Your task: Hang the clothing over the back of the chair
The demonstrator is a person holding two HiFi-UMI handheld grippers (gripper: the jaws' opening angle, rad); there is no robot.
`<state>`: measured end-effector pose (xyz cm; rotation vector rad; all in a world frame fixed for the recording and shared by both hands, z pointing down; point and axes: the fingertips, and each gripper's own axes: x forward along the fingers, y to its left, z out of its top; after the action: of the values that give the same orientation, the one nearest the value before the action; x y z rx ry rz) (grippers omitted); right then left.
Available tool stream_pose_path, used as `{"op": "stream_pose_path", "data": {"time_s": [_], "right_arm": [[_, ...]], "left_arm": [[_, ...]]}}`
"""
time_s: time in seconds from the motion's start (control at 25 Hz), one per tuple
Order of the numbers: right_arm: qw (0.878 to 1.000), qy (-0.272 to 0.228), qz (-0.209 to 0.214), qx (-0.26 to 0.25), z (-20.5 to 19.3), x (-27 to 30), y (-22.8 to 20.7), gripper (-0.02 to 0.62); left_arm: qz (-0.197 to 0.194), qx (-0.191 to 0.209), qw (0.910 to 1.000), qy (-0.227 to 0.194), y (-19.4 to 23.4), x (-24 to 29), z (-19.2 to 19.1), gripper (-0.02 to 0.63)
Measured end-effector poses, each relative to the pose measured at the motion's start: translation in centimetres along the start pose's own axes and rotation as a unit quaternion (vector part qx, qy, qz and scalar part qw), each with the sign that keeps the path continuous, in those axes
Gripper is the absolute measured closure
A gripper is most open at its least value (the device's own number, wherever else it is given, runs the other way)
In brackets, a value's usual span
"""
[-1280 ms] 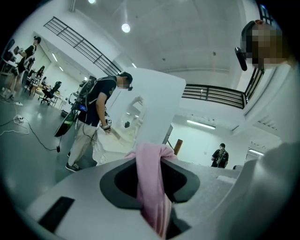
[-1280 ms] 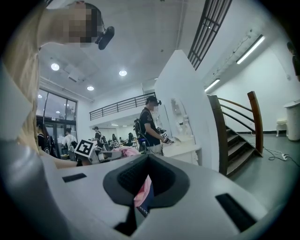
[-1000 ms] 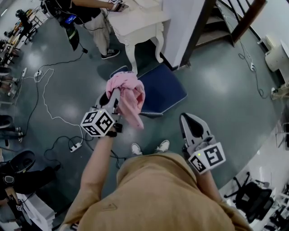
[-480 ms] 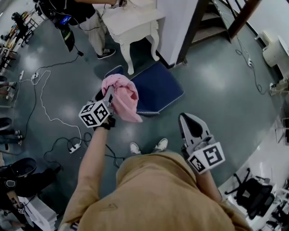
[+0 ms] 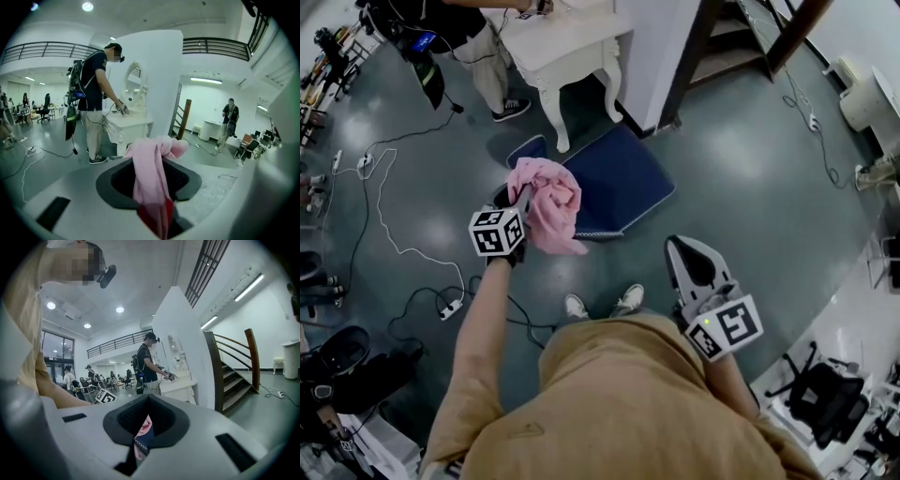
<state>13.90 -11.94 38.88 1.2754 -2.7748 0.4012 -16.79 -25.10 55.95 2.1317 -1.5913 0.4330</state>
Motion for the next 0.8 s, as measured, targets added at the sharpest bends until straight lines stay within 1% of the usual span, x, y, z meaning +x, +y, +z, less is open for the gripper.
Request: {"op": "stream_pose_path", "data": {"time_s": [0.12, 0.24, 0.28, 0.4, 0.44, 0.48, 0.52, 0.68, 0.8], "right_arm": [[1.000, 0.007, -0.005, -0.001, -0.3, 0.0, 0.0, 0.595], [1.000, 0.013, -0.011, 0.000, -0.7, -0.1, -0.1, 0.595], [1.000, 0.015, -0.012, 0.000, -0.9, -0.1, 0.0, 0.595], [1.000, 0.020, -0.016, 0.000, -1.2, 0.0, 0.2, 0.595], [1.000, 0.022, -0.017, 0.000, -1.3, 0.1, 0.2, 0.595], [1.000, 0.024, -0.019, 0.000, -1.4, 0.3, 0.1, 0.595], [0.999, 0.025, -0.020, 0.000, -1.5, 0.4, 0.1, 0.595], [0.999, 0.027, -0.021, 0.001, -1.8, 0.4, 0.6, 0.595], [1.000, 0.024, -0.020, 0.001, -1.6, 0.5, 0.9, 0.595]], "left_arm": [[-0.008, 0.021, 0.9997, 0.005, -0.4, 0.6, -0.2, 0.474], [-0.004, 0.053, 0.9983, 0.023, -0.2, 1.7, -1.0, 0.446], [0.003, 0.066, 0.9974, 0.029, 0.1, 2.1, -1.4, 0.428], [0.029, 0.122, 0.9914, 0.036, 0.9, 2.9, -2.5, 0.331], [0.034, 0.137, 0.9893, 0.037, 1.0, 3.2, -2.9, 0.313], [0.037, 0.142, 0.9885, 0.037, 1.1, 3.5, -3.2, 0.293], [0.038, 0.137, 0.9892, 0.036, 1.1, 3.7, -3.6, 0.279], [0.040, 0.087, 0.9950, 0.028, 1.6, 3.9, -4.1, 0.242], [0.032, 0.078, 0.9962, 0.022, 1.4, 3.5, -3.5, 0.213]]}}
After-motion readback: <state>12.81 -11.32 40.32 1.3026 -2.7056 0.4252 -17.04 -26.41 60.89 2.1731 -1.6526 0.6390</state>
